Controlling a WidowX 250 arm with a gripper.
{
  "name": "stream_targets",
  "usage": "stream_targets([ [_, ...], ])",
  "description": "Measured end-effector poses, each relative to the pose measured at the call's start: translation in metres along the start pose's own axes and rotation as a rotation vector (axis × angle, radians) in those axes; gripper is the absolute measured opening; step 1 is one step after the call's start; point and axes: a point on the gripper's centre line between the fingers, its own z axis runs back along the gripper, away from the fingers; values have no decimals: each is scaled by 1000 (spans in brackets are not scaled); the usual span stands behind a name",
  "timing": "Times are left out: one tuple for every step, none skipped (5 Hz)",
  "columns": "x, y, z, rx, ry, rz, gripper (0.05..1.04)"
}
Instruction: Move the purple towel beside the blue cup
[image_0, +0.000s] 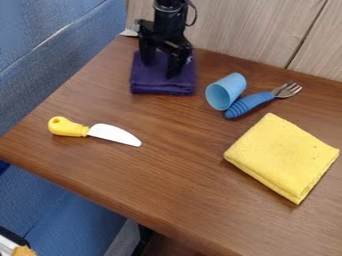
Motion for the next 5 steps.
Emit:
stream_targets([
  [-13,-11,1,-28,-21,-6,999],
  [-30,-32,6,-49,-26,-39,999],
  [-52,-53,12,-47,19,-93,999],
  [-71,-67,25,-38,21,-147,999],
  [-83,-74,29,-44,31,-177,999],
])
